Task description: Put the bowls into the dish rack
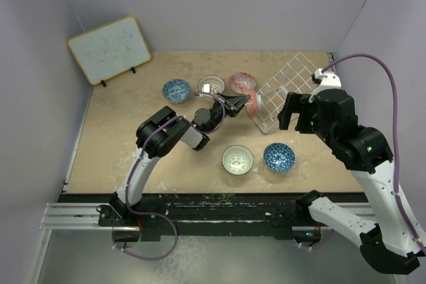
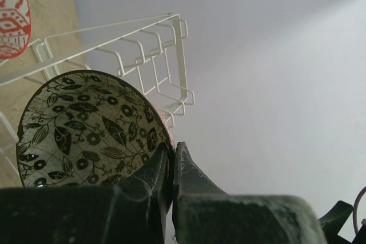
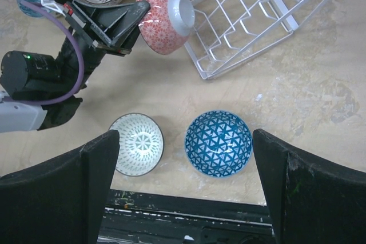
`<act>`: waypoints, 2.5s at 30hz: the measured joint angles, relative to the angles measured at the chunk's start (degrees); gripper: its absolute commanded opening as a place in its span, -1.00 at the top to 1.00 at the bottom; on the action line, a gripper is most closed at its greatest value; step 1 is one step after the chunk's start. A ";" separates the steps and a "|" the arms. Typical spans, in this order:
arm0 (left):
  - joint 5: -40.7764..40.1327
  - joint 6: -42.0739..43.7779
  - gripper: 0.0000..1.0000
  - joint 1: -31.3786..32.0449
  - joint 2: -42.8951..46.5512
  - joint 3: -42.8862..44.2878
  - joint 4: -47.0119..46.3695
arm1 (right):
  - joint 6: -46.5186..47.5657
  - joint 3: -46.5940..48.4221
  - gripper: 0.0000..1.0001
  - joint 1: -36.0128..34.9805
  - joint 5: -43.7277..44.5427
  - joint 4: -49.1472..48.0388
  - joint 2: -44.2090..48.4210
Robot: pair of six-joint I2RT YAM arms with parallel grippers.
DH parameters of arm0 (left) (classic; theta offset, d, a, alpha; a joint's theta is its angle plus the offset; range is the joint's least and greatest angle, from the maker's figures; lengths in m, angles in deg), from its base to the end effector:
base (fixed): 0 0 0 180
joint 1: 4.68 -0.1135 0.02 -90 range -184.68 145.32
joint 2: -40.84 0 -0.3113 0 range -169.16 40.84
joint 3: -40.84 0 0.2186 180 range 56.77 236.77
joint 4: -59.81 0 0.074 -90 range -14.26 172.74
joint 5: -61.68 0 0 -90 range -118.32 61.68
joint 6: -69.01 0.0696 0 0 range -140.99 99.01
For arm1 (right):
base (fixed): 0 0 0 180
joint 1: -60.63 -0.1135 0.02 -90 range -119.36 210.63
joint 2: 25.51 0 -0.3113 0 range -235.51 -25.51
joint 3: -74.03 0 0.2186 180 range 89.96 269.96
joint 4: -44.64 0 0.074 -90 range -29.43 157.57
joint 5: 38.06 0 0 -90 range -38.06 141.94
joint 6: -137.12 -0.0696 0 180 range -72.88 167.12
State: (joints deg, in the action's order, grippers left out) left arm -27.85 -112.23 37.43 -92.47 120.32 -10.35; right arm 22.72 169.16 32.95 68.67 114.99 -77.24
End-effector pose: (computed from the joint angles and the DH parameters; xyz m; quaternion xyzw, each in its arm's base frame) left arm 0.3708 -0.3359 0.2039 -0.2462 0.5466 -0.7359 0.3146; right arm 0.1080 0.0340 0.4444 0.0519 0.8452 0.1157 0.5192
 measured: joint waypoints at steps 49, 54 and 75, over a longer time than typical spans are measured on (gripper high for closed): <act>-28.85 -7.56 1.00 10.51 1.75 -1.79 0.04 | 0.07 0.02 -1.00 0.00 -2.43 2.49 0.74; -28.81 -8.79 1.00 10.54 1.01 0.55 -0.02 | 0.09 0.02 -1.00 0.00 -2.67 2.51 0.74; -29.22 -12.90 1.00 10.54 -4.31 1.86 -0.02 | 0.20 0.02 -1.00 0.00 -2.73 2.54 0.72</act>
State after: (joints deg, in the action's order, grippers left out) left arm -57.08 -125.13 47.96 -96.78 122.17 -10.37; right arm 22.92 169.18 32.95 65.94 117.52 -76.52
